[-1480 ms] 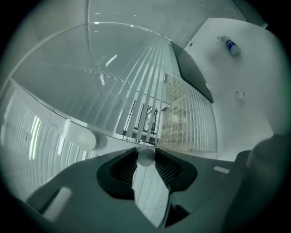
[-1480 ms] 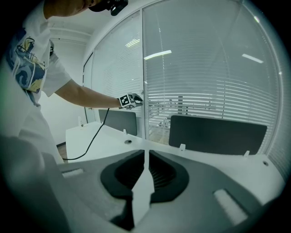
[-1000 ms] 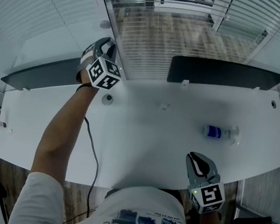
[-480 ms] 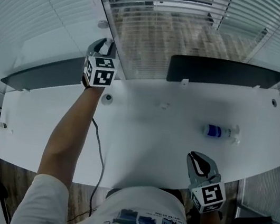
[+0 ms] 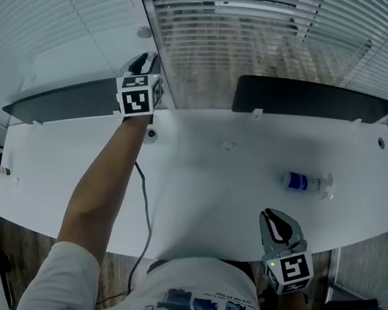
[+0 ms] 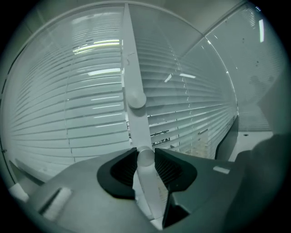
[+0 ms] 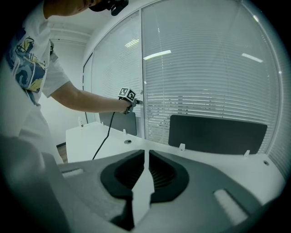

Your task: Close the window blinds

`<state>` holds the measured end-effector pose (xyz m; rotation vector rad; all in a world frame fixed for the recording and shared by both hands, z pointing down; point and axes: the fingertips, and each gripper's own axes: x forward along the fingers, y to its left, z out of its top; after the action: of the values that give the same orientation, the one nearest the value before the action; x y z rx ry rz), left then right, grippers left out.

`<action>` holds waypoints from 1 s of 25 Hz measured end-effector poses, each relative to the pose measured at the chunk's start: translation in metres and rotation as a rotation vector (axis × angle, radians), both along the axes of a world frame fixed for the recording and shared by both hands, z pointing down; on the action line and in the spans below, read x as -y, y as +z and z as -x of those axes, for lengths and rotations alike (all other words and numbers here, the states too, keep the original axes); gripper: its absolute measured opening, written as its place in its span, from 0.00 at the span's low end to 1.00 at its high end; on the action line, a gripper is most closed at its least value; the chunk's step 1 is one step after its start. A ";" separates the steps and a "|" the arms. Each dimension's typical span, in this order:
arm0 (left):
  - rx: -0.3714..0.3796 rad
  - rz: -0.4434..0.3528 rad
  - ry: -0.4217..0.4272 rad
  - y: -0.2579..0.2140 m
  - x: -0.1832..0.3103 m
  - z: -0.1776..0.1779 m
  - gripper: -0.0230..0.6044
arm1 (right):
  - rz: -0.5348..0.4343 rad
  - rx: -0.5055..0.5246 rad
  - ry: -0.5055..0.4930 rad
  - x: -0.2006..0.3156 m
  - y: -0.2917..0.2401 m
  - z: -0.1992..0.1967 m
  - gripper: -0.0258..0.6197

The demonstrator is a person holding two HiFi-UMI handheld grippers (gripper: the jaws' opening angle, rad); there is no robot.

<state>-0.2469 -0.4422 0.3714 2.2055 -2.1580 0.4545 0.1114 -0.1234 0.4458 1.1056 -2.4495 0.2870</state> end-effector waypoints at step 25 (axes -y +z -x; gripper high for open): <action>1.268 0.066 0.279 0.019 0.000 -0.023 0.33 | -0.008 0.002 0.000 -0.001 0.001 -0.004 0.07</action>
<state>-0.2237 -0.4422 0.3903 2.4414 -1.9885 2.3972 0.1152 -0.1222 0.4465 1.1095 -2.4542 0.2788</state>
